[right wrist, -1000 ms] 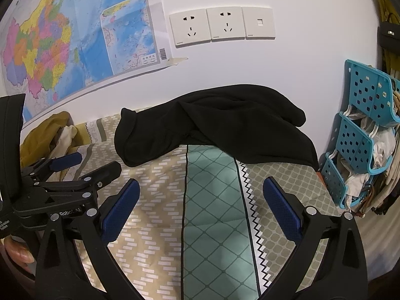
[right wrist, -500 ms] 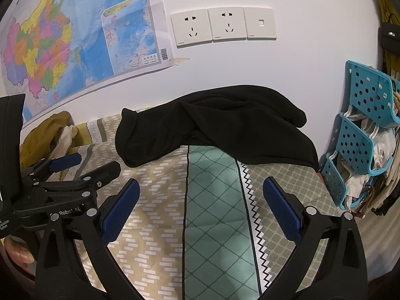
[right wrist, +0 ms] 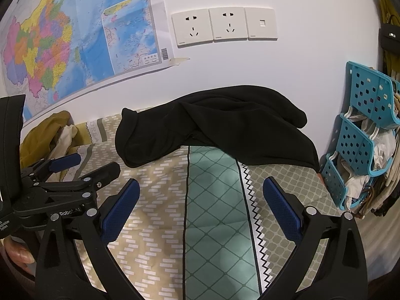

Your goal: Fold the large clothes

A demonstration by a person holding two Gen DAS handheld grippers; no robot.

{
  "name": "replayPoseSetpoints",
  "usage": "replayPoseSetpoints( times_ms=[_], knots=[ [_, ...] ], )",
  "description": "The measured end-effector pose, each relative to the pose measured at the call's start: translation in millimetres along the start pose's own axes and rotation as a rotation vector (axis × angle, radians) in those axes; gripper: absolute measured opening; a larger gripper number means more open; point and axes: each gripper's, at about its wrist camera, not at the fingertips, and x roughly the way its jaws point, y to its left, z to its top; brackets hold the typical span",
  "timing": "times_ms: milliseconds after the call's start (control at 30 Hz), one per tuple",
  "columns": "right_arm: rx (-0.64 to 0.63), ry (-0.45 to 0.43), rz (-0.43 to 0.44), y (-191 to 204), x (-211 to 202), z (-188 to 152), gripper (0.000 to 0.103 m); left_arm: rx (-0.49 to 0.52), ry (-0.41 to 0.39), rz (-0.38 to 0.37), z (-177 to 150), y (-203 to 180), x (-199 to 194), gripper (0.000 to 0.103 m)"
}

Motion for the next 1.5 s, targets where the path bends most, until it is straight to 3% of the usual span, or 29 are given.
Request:
replayPoseSetpoints(
  times_ms=[800,1033,1333,1500],
  knots=[
    [-0.027,0.007,-0.001,4.3,7.0,2.1,0.097,-0.008,0.001,0.008,-1.3,2.4,0.7,0.096],
    [-0.104,0.028,-0.013,7.7,27.6,10.9,0.097,-0.008,0.029,0.029,2.0,13.4,13.9,0.096],
    [-0.478,0.102,-0.111,35.0,124.2,44.9,0.097,-0.038,0.054,0.12,15.1,56.5,37.3,0.096],
    [-0.823,0.122,-0.221,63.8,182.6,37.0,0.097,-0.06,0.057,0.154,20.1,78.3,42.7,0.096]
  ],
)
